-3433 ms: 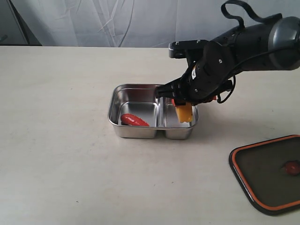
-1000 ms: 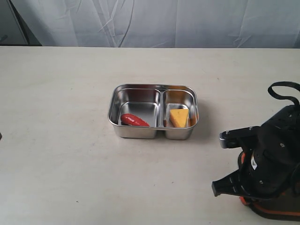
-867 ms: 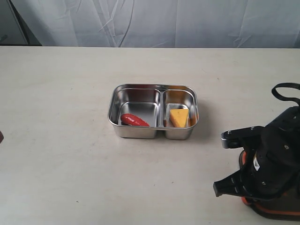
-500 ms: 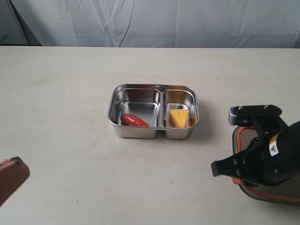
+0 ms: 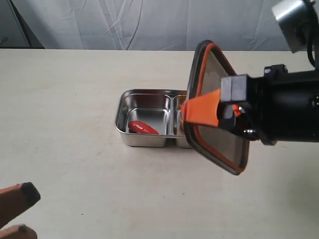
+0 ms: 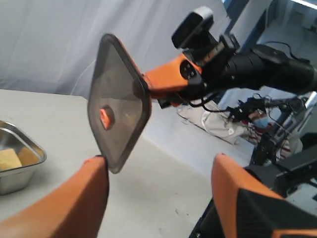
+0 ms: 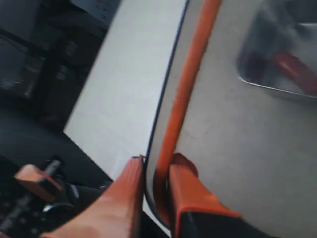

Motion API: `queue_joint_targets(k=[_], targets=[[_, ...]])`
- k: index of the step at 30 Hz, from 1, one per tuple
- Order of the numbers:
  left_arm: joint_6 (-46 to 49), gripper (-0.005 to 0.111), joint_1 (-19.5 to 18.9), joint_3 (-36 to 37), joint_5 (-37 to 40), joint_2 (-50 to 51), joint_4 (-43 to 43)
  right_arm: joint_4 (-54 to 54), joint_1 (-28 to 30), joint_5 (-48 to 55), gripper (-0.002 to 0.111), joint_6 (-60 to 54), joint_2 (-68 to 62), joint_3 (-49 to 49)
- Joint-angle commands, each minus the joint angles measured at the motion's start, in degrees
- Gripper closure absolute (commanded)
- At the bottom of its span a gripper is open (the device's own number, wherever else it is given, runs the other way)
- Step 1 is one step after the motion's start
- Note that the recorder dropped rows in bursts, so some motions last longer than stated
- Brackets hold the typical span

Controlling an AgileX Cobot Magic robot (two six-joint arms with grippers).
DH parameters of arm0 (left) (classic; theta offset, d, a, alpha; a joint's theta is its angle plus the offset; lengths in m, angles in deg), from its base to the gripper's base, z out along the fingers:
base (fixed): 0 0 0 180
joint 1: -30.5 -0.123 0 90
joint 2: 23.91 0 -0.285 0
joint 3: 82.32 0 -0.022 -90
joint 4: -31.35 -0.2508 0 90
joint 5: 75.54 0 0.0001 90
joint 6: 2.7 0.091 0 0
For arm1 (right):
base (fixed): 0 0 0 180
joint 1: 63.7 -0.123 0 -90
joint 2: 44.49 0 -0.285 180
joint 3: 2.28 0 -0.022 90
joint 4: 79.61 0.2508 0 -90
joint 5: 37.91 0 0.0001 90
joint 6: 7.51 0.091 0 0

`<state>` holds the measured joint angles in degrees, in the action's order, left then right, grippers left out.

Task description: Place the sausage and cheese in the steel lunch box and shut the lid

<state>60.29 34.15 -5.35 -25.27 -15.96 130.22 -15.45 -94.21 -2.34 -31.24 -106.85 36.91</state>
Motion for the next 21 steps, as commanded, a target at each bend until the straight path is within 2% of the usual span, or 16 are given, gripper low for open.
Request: queue_joint_targets(k=[1, 6, 11, 17, 21], targets=[[7.91, 0.048, 0.53, 0.05, 4.14, -0.16, 1.08, 13.32, 0.04, 1.34, 0.109, -9.57, 0.43, -0.54], [14.01, 0.048, 0.53, -0.97, 1.23, -0.16, 1.08, 22.69, -0.25, 1.75, 0.109, -15.25, 0.3, -0.54], [21.48, 0.048, 0.53, -0.95, -4.88, -0.16, 1.03, 35.78, -5.55, 1.75, 0.109, -24.63, -1.9, -0.54], [29.72, 0.048, 0.53, -2.78, -12.6, -0.16, -0.36, 35.78, -12.62, -2.78, 0.109, -27.47, -7.08, -4.77], [31.61, 0.048, 0.53, -2.73, -14.24, -0.16, 1.08, 35.78, -16.5, -4.56, 0.109, -29.25, -10.68, -11.09]])
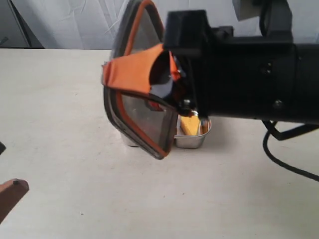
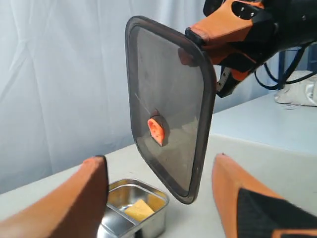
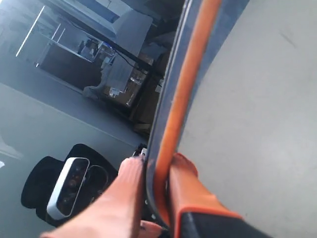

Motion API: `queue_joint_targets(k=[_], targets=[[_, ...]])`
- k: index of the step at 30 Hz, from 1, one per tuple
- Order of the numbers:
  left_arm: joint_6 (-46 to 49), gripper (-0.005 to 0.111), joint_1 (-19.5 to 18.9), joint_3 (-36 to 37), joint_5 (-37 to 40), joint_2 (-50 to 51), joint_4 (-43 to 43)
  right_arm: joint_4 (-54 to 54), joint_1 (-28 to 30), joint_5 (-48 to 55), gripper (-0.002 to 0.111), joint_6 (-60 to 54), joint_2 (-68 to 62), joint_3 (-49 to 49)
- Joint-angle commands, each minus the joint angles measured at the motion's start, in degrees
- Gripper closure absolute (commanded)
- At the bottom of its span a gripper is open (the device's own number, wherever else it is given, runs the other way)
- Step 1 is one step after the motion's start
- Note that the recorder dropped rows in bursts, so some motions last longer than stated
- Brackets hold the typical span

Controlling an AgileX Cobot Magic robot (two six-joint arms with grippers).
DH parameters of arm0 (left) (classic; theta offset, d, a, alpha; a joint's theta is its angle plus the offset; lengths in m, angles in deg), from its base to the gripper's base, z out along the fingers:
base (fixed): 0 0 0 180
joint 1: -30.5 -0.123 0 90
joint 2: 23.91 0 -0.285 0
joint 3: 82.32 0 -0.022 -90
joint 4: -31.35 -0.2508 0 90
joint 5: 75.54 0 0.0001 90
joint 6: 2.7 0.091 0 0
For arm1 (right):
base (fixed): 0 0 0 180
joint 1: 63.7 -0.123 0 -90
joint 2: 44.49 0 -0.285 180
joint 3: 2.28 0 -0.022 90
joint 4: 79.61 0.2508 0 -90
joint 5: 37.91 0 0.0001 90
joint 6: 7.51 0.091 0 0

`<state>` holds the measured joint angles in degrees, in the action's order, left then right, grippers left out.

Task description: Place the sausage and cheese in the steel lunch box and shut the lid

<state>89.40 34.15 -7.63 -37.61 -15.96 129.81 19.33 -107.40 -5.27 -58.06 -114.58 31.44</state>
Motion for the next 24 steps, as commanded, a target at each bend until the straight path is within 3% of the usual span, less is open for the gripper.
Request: queue_joint_targets(k=[1, 7, 13, 24], targets=[[3.34, 0.048, 0.53, -0.45, -1.9, -0.16, 1.49, 1.0, -4.25, -1.71, 0.109, -3.04, -4.09, -7.45], [1.9, 0.048, 0.53, -4.49, -4.13, 0.99, 0.79, 1.0, -8.0, -1.29, 0.109, -4.79, -9.47, -13.48], [0.61, 0.053, 0.53, -13.95, -10.16, 10.09, -7.92, 1.0, -8.36, -2.08, 0.109, -5.36, -10.62, -13.94], [4.1, 0.053, 0.53, -16.28, 5.21, 25.62, -6.01, 1.0, -8.36, -4.04, 0.109, -5.36, -12.58, -18.42]])
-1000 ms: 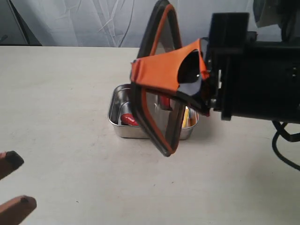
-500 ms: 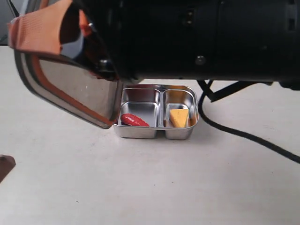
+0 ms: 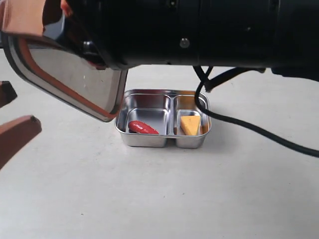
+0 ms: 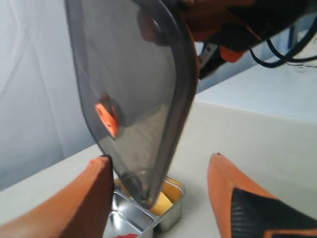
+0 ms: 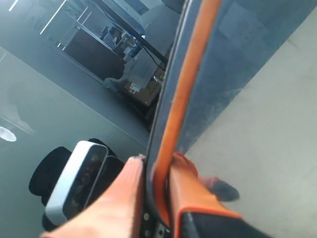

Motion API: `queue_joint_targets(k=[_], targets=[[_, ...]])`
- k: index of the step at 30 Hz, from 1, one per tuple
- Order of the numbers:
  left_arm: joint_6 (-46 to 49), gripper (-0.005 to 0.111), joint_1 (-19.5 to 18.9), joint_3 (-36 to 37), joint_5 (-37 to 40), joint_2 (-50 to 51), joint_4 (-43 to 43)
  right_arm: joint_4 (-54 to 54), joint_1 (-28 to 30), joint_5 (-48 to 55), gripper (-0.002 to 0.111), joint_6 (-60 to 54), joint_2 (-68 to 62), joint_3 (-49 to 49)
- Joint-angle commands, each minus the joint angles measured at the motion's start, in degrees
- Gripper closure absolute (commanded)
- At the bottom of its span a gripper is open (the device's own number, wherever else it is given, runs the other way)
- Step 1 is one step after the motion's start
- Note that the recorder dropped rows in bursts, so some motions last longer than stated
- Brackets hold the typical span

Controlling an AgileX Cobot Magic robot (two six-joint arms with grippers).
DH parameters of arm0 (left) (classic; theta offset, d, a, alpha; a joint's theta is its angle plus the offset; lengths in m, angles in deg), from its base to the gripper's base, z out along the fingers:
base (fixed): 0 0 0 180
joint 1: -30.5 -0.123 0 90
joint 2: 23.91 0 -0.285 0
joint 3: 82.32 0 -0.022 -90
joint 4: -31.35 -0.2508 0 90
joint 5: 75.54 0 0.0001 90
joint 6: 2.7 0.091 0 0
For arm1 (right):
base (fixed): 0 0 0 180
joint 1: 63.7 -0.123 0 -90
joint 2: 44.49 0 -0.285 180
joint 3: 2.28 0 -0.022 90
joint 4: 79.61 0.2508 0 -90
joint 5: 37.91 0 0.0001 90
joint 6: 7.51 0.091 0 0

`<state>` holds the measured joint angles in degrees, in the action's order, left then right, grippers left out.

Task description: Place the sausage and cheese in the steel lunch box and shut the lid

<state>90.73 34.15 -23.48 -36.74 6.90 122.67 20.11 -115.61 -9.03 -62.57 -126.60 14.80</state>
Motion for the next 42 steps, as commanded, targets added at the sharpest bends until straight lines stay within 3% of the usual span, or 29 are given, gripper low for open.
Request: queue_joint_targets(k=[1, 5, 16, 17, 19, 20, 22, 28, 31, 34, 38, 42], targets=[[3.59, 0.053, 0.53, -0.43, 4.33, 3.02, 2.16, 0.22, -0.16, -0.04, 0.109, -0.85, -0.72, -1.91], [8.61, 0.053, 0.53, -0.43, 4.15, 3.02, 8.24, 0.22, -2.02, -1.15, 0.109, -0.85, -1.52, -1.91], [9.57, 0.053, 0.53, -0.43, 1.87, 3.02, 8.63, 0.22, -9.99, -6.86, 0.109, -1.67, -5.25, -4.04], [9.57, 0.055, 0.53, -0.43, 1.11, 3.02, 8.63, 0.22, -10.6, -6.86, 0.109, -1.77, -5.51, -4.44], [9.57, 0.072, 0.53, -0.43, -0.07, 3.02, 8.63, 0.22, -11.78, -6.5, 0.109, -1.86, -5.99, -5.33], [9.57, 0.089, 0.53, -0.43, -0.19, 3.02, 8.63, 0.22, -12.1, -6.01, 0.109, -1.86, -5.99, -5.33], [10.31, 0.106, 0.53, -0.43, -1.52, 3.02, 8.63, 0.22, -12.1, -3.46, 0.109, -1.86, -5.99, -5.33], [10.9, 0.106, 0.53, -0.43, -12.24, 3.02, 8.63, -4.59, -12.1, -3.73, 0.109, -0.51, -5.99, -5.33], [14.67, 0.106, 0.53, -0.43, -19.57, 3.02, 8.0, -15.75, -12.1, -5.94, 0.108, 9.75, -5.99, -5.33], [15.67, 0.106, 0.53, -0.43, -24.02, 3.02, 8.0, -27.34, -12.1, -7.03, 0.091, 21.34, -5.99, -5.33], [17.8, 0.106, 0.53, -0.43, -25.91, 3.02, 8.0, -35.31, -12.1, -7.04, 0.058, 30.24, -5.99, -5.33], [20.94, 0.106, 0.53, -0.43, -25.91, 3.02, 8.0, -34.97, -12.1, -10.27, 0.05, 34.34, -5.99, -5.33]])
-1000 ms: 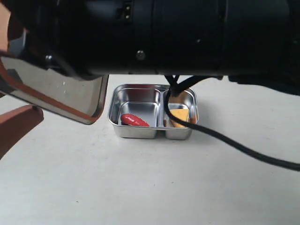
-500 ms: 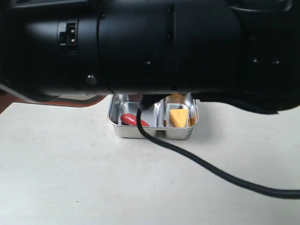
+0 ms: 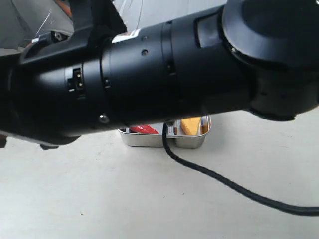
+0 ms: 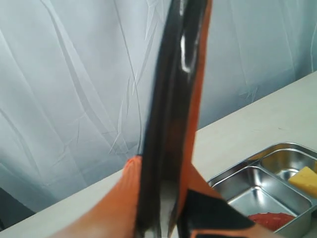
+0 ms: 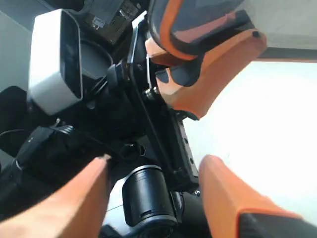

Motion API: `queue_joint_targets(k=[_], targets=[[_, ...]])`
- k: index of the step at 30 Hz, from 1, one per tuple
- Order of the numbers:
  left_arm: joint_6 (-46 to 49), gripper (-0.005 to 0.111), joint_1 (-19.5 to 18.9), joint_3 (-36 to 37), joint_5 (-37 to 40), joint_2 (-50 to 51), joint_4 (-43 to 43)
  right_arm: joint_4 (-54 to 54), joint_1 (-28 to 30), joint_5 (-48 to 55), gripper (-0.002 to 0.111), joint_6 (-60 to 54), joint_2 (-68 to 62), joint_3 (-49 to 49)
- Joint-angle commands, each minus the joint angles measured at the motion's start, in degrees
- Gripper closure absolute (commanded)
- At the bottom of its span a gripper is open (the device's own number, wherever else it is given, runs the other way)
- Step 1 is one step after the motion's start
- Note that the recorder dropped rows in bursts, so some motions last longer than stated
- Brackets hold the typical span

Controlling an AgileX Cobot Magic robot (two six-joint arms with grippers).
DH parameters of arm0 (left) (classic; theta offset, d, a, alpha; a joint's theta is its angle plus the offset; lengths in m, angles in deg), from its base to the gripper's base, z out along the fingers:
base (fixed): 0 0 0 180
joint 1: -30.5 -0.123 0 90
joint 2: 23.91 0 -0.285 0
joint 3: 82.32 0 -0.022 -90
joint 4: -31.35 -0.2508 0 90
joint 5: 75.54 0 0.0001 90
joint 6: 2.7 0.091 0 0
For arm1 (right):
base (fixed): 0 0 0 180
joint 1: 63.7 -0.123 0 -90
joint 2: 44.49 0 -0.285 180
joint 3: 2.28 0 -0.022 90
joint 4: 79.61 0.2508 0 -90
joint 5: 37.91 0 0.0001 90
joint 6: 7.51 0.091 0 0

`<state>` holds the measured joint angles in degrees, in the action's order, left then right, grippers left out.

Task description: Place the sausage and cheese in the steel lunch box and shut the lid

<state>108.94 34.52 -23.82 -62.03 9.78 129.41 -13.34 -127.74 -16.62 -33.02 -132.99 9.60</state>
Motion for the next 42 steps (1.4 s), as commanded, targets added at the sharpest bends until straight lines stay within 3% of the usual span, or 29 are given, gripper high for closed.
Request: queue_joint_targets(k=[1, 7, 13, 23, 25, 30, 39, 42], targets=[[2.94, 0.106, 0.16, -0.09, -0.61, 0.13, 1.27, -1.27, 0.04, -4.51, 0.05, 6.37, 0.41, -0.13], [3.8, 0.107, 0.16, -0.09, 0.87, 0.13, -1.82, 5.22, 0.04, -17.79, 0.05, 10.23, 0.28, -0.39], [5.6, 0.107, 0.16, -0.09, 6.53, 0.13, -4.09, 8.2, 0.04, -14.65, 0.05, 10.28, -5.09, -7.14], [7.93, 0.107, 0.16, -0.09, 9.31, 0.13, -7.15, 8.84, 0.04, -11.56, 0.053, 13.65, -11.54, -7.54], [7.93, 0.107, 0.16, -0.09, 9.67, 0.13, -7.74, 8.84, 0.04, -11.94, 0.057, 13.65, -11.86, -7.54], [7.93, 0.107, 0.16, -0.09, 9.81, 0.13, -8.22, 7.13, 0.04, -12.07, 0.088, 13.53, -11.86, -7.54], [7.57, 0.107, 0.16, -0.09, 11.76, 0.13, -8.22, -3.54, 0.04, -9.68, 0.093, 13.53, -11.86, -7.54], [7.46, 0.107, 0.16, -0.09, 11.75, 0.13, -8.22, -4.15, 0.04, -9.17, 0.105, 13.53, -11.86, -7.54]])
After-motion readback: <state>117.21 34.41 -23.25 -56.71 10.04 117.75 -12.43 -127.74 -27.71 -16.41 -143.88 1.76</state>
